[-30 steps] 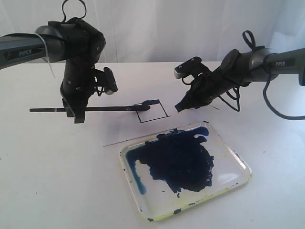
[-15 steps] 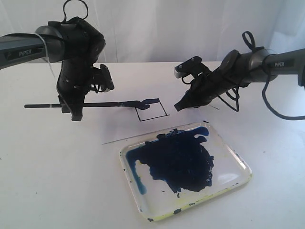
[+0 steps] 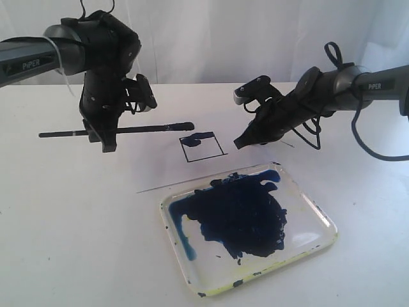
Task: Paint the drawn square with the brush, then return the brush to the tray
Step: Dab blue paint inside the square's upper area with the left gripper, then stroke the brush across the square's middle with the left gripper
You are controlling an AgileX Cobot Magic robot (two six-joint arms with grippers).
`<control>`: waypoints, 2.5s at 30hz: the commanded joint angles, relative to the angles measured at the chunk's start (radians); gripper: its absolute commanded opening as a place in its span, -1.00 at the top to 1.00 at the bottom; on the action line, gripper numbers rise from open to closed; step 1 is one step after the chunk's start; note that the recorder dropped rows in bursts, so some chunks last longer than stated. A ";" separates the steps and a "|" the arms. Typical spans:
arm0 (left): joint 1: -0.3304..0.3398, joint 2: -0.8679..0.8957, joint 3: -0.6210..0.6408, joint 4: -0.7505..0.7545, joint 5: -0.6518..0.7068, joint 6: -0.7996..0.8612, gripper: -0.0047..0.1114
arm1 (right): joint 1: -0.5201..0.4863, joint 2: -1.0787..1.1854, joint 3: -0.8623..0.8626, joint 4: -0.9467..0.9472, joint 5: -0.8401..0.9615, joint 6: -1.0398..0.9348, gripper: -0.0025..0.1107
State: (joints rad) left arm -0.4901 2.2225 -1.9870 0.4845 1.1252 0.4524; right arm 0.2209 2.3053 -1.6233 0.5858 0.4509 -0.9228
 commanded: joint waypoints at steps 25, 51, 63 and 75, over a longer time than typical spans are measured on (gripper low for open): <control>-0.011 0.036 -0.016 -0.111 0.048 0.025 0.92 | -0.001 0.025 0.008 -0.027 0.022 0.000 0.96; -0.053 0.071 -0.028 0.018 -0.058 0.039 0.92 | -0.001 0.025 0.008 -0.027 0.024 0.000 0.96; -0.053 0.077 -0.028 0.048 -0.127 0.016 0.92 | -0.001 0.025 0.008 -0.027 0.021 0.000 0.96; -0.083 0.079 -0.028 -0.005 -0.079 0.129 0.92 | -0.001 0.025 0.008 -0.027 0.021 0.000 0.96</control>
State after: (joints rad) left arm -0.5624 2.3022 -2.0093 0.4934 1.0096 0.5574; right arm 0.2209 2.3053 -1.6233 0.5858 0.4490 -0.9228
